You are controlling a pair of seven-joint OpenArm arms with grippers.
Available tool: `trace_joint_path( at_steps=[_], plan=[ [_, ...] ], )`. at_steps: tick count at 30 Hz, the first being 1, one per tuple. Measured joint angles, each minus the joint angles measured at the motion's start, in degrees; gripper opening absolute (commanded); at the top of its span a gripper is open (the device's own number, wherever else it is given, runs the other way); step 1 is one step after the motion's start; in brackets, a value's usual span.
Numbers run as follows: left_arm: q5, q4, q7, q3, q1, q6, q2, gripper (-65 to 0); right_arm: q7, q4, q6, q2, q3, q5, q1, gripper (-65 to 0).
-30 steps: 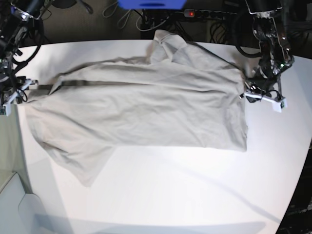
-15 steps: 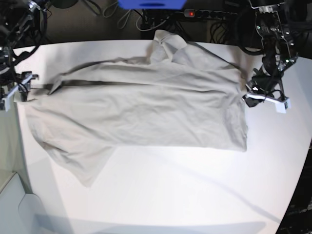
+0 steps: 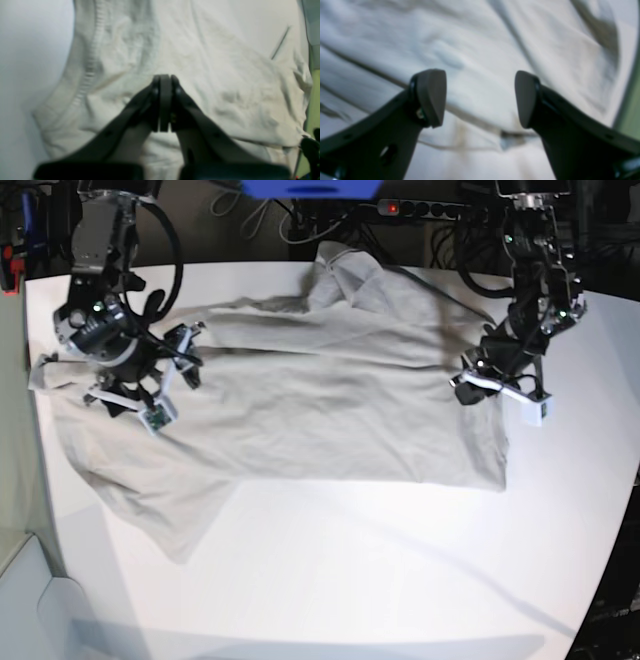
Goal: Layout the t-shirt on the table in an organized manner, then fold the t-shirt properly
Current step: 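Lift the stretched edge with both grippers and lay it back down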
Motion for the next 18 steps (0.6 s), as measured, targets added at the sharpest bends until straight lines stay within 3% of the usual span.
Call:
trace_joint_path(
  at_steps=[7,15,18],
  plan=[
    [0.3,-7.7,-0.5,5.0,-7.0,0.0,1.2,-64.5,0.5,-11.5,-1.3,-0.3,-11.4,0.2,3.0,-21.6],
    [0.2,-13.7,0.3,6.3,-11.4,0.0,0.7,-64.5,0.1,-13.6,-2.5,-7.1,-12.3,-0.2,0.7,-21.8],
    [0.3,-14.0,0.4,6.1,-11.4,0.0,0.7,-64.5,0.8,-13.5,-2.6,-8.7,-16.7,-0.7,-1.1,-21.8]
  ],
)
